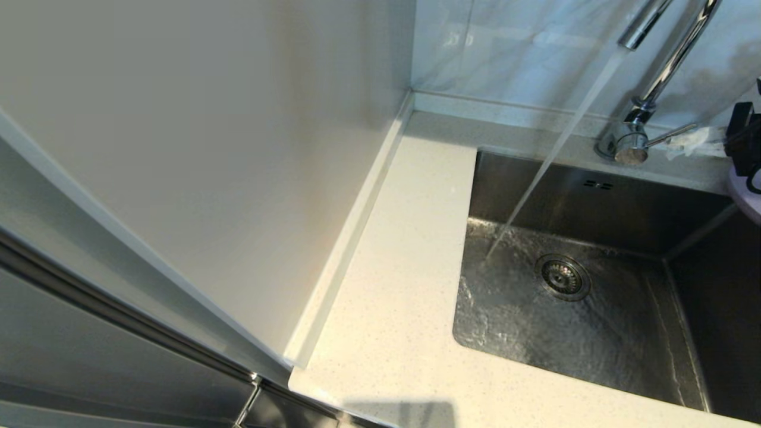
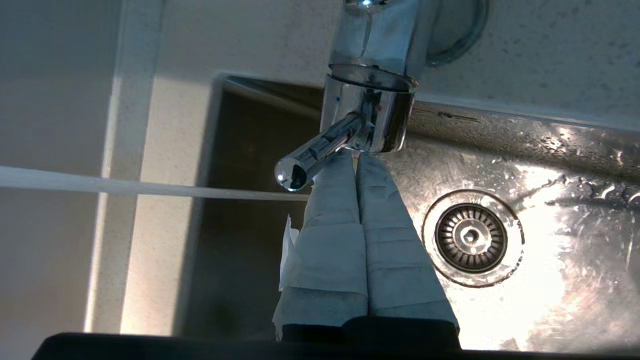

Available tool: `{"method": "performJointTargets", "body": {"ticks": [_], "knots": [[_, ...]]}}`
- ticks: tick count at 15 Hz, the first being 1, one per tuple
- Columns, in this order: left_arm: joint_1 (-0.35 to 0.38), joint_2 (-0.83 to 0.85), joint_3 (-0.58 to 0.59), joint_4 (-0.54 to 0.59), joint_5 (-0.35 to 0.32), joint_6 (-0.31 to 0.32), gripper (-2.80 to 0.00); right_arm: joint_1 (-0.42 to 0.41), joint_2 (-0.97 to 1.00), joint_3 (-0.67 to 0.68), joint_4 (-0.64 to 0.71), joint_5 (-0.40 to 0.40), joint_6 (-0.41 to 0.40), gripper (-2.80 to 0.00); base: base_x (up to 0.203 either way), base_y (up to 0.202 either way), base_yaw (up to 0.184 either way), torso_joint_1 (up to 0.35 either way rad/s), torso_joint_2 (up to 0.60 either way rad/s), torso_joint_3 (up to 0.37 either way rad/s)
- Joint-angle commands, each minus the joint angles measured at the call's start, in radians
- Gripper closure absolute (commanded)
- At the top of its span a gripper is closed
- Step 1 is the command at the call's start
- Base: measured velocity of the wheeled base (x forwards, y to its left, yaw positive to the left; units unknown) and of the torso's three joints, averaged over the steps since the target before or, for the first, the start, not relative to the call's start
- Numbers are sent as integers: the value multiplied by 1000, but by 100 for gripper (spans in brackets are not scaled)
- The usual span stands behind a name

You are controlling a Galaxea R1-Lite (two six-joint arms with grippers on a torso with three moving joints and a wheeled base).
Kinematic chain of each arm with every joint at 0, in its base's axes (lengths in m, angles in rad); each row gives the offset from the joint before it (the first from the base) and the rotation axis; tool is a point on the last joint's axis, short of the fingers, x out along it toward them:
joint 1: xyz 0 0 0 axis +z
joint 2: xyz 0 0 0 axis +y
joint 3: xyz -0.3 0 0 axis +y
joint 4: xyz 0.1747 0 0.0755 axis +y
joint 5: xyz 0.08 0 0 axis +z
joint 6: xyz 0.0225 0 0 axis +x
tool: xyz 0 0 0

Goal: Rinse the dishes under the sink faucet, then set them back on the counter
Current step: Turn off the faucet

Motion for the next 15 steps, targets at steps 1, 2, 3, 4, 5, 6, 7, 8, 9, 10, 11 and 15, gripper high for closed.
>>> {"method": "performJointTargets", "body": {"ticks": [1,2,3,4,5,6,7,8,9,10,11,15], "knots": [[0,0,0,0,0,0,0,11,-9,0,-23,11,25,0,0,0,0,0,0,0],[0,0,0,0,0,0,0,13,-9,-1,-25,11,26,0,0,0,0,0,0,0],[0,0,0,0,0,0,0,17,-8,-1,-31,9,26,0,0,0,0,0,0,0],[0,0,0,0,0,0,0,19,-6,-1,-47,9,29,0,0,0,0,0,0,0],[0,0,0,0,0,-1,0,24,-4,0,-65,8,42,0,0,0,0,0,0,0],[0,0,0,0,0,0,0,26,-4,0,-83,5,62,0,0,0,0,0,0,0],[0,0,0,0,0,0,0,32,-3,-1,-108,1,94,0,0,0,0,0,0,0],[0,0,0,0,0,0,0,37,-3,-1,-131,-9,115,0,0,0,0,0,0,0],[0,0,0,0,0,-1,0,39,-1,0,-140,-16,118,0,0,0,0,0,0,0],[0,0,0,0,0,-1,0,43,0,-1,-146,-21,115,0,0,0,0,0,0,0],[0,0,0,0,0,0,0,46,0,-1,-168,-24,118,0,0,0,0,0,0,0],[0,0,0,0,0,0,0,46,-4,1,-173,-26,118,0,0,0,0,0,0,0]]}}
